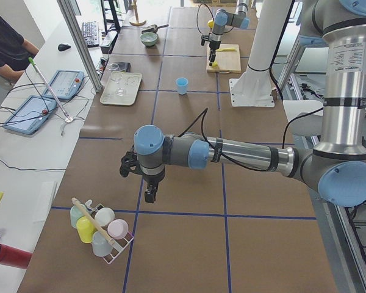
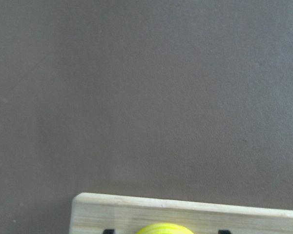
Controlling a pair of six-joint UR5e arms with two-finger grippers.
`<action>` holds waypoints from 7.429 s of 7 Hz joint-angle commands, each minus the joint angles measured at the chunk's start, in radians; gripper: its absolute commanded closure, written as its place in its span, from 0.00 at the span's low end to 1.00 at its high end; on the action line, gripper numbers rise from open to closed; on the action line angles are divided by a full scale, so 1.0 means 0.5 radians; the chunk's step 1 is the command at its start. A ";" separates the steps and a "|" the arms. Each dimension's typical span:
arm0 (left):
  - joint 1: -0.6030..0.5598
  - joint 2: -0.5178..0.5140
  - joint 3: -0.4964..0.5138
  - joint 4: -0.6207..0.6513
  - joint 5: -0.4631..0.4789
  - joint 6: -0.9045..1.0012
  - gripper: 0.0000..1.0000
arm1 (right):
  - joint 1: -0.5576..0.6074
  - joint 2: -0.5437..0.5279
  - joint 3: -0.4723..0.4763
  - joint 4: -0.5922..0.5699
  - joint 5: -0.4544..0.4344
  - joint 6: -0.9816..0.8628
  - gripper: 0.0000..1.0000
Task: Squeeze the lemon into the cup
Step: 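Close the right gripper on the lemon slice, then lift the lemon slice with the right gripper and carry it over the blue cup, then lower the lemon slice into the blue cup and release it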
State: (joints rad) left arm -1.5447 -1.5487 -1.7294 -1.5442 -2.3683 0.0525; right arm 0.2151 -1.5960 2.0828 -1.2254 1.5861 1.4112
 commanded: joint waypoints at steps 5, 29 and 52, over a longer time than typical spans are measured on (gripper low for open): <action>0.000 -0.001 -0.002 0.017 0.000 0.002 0.00 | -0.019 -0.002 0.013 -0.034 -0.006 0.003 0.19; -0.006 0.002 -0.011 0.020 -0.003 0.006 0.00 | 0.305 0.957 0.347 -1.407 0.224 -0.027 0.51; 0.000 -0.004 0.001 0.014 -0.003 0.009 0.00 | 0.502 1.842 -1.015 -0.979 0.288 -0.083 0.00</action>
State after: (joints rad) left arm -1.5448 -1.5508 -1.7288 -1.5370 -2.3700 0.0568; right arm 0.4655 -0.6765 1.5718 -1.7150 1.7296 1.3703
